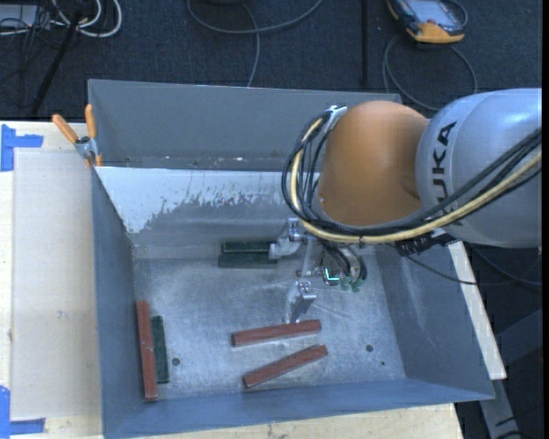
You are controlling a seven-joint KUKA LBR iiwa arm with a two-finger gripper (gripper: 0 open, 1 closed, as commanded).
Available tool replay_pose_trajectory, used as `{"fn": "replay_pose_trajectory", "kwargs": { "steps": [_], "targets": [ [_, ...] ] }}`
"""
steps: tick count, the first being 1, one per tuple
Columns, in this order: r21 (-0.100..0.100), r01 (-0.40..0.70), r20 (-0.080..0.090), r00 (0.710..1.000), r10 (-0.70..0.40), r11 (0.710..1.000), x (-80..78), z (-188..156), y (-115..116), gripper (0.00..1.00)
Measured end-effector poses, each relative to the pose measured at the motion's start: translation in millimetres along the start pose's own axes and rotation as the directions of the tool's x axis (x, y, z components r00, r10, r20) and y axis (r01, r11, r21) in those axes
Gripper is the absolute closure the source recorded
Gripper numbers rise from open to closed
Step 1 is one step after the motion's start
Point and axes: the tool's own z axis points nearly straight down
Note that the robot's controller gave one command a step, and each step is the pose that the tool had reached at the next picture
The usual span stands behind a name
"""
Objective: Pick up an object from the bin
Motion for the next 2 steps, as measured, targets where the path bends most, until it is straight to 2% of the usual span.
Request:
{"fn": "replay_pose_trajectory", "kwargs": {
  "steps": [2],
  "targets": [
    [-0.001, -0.001, 0.009, 1.000, 0.002, 1.000, -1.6, -3.2, -0.5, 0.00]
  ]
}}
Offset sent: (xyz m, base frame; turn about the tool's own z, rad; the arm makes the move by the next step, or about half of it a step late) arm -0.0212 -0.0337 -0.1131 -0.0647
